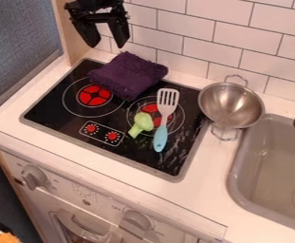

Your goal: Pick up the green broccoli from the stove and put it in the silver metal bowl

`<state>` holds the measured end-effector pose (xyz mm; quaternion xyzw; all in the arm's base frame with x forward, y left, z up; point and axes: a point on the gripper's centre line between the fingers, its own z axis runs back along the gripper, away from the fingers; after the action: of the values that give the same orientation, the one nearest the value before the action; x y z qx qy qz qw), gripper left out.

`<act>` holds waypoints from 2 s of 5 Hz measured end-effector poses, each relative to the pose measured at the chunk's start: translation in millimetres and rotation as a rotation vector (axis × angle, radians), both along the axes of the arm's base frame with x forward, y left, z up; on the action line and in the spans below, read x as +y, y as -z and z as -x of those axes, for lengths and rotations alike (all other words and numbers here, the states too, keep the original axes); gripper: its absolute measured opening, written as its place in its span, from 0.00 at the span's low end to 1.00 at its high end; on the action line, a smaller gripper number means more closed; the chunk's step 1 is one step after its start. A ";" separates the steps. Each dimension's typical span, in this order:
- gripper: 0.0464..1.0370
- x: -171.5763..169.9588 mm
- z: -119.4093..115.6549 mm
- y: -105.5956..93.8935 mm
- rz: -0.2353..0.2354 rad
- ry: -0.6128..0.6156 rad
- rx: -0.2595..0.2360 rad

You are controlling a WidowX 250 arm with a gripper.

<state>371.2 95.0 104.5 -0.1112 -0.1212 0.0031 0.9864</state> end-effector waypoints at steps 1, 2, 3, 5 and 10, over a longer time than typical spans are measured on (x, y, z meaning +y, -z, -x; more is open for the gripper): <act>0.96 -0.9 2.4 12.0 0.011 0.002 0.031; 0.96 -15.2 17.2 32.8 0.027 0.059 0.079; 0.96 -26.4 27.8 36.9 0.013 0.111 0.080; 0.96 -57.2 46.6 54.9 0.021 0.217 0.084; 0.58 -89.2 61.5 91.5 -0.128 0.363 0.143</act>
<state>309.7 5.9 13.0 -0.0679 -0.0286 -0.1748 0.9819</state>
